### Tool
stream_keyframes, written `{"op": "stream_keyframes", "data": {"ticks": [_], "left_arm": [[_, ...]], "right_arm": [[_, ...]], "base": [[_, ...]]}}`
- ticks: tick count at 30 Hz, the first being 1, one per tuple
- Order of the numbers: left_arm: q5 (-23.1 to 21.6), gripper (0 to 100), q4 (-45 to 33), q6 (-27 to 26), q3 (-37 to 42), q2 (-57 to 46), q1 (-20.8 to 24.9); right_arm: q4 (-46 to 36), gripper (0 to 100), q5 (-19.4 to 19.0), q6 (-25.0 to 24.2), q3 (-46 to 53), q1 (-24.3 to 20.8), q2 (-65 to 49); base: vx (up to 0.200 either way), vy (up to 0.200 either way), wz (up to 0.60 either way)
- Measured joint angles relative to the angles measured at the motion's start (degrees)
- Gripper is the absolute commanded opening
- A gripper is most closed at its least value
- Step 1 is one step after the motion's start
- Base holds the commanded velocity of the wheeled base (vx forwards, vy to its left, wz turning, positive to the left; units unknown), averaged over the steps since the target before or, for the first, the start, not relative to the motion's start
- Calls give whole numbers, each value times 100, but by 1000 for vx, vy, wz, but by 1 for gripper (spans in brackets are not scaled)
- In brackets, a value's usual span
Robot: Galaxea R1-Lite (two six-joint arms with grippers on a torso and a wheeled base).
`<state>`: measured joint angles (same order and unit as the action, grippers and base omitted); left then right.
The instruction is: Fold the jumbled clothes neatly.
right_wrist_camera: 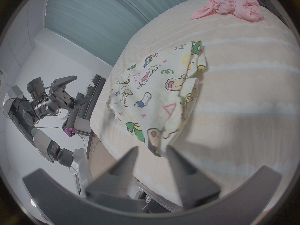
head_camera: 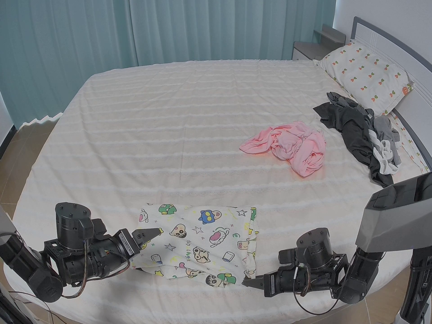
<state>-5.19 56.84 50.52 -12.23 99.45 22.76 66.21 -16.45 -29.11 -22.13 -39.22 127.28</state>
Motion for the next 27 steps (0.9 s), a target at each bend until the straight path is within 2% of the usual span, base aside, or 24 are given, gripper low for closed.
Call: {"op": "stream_keyframes", "data": {"ticks": [8,12,19,27], "left_arm": [[0,100,0,0,0,0,0],[-2,100,0,0,0,2,0],[-20,100,0,0,2,5,0],[-33,100,0,1,2,24,0]], "right_arm": [[17,100,5,-6,-119,407,-134],[-227,100,11,-11,-607,631,-252],[-1593,100,46,-28,-2161,868,-245],[-2428,100,375,46,-3740,968,456]], "base": [[0,0,0],[0,0,0],[0,0,0],[0,0,0]]}}
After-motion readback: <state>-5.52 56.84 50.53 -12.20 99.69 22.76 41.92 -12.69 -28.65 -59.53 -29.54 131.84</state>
